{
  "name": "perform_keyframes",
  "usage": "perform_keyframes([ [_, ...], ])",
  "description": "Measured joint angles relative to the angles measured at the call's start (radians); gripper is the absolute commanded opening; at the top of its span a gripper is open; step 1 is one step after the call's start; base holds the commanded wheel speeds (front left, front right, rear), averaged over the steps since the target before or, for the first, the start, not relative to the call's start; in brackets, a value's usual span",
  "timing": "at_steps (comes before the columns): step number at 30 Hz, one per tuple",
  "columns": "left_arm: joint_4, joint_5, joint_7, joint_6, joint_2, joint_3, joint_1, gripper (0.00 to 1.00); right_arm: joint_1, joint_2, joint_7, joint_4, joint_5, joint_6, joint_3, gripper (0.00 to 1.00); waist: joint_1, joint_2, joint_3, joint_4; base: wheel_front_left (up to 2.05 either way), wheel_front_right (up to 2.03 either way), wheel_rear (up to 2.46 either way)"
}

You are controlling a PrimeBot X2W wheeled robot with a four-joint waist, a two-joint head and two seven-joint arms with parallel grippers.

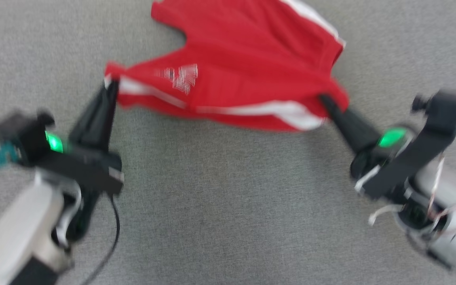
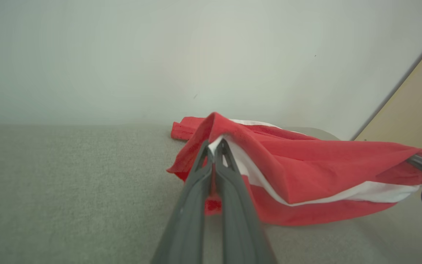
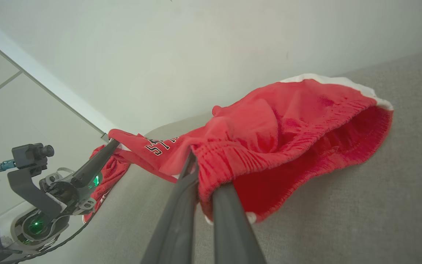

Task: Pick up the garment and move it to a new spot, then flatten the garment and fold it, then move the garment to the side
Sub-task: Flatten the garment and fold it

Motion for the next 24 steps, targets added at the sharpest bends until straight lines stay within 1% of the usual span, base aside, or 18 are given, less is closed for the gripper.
perform_keyframes([
  [3, -0.049, 0.015, 0.0, 0.014, 0.004, 0.041, 0.122, 0.0, 0.105, 0.027, 0.0, -0.021, -0.026, 0.0, -0.028, 0.0, 0.0, 0.0, -0.028, -0.006, 0.0, 0.0, 0.0],
  [5, -0.075, 0.019, 0.0, 0.015, 0.007, 0.061, 0.202, 0.0, 0.177, 0.036, 0.0, -0.032, -0.046, 0.0, -0.038, 0.0, 0.0001, 0.0, -0.045, -0.01, 0.0, 0.0, 0.0],
  [6, -0.085, 0.023, 0.0, 0.02, 0.005, 0.075, 0.241, 0.0, 0.213, 0.041, 0.0, -0.034, -0.054, 0.0, -0.049, 0.0, 0.0001, 0.0, -0.054, -0.012, 0.0, 0.0, 0.0],
  [7, -0.103, 0.023, 0.0, 0.024, 0.001, 0.109, 0.316, 0.0, 0.277, 0.04, 0.0, -0.038, -0.089, 0.0, -0.054, 0.0, 0.0001, 0.0, -0.071, -0.014, 0.0, 0.0, 0.0],
  [11, -0.129, 0.035, 0.0, 0.031, -0.022, 0.181, 0.444, 0.0, 0.399, 0.046, -0.002, -0.048, -0.117, 0.0, -0.092, 0.0, 0.0001, 0.0, -0.103, -0.016, 0.0, 0.0, 0.0],
  [16, -0.131, 0.063, 0.0, 0.018, -0.067, 0.227, 0.563, 0.0, 0.548, 0.059, -0.002, -0.058, -0.139, 0.0, -0.143, 0.0, 0.0001, -0.0001, -0.137, -0.01, 0.0, 0.0, 0.0],
  [20, -0.1, 0.093, 0.0, -0.004, -0.091, 0.225, 0.64, 0.0, 0.665, 0.076, -0.002, -0.07, -0.157, 0.0, -0.169, 0.0, 0.0002, 0.0, -0.165, -0.003, 0.0, 0.0, 0.0],
  [24, -0.094, 0.114, 0.0, -0.016, -0.113, 0.247, 0.687, 0.0, 0.768, 0.093, -0.002, -0.082, -0.163, 0.0, -0.201, 0.0, 0.0002, 0.0, -0.191, 0.006, 0.0, 0.0, 0.0],
])
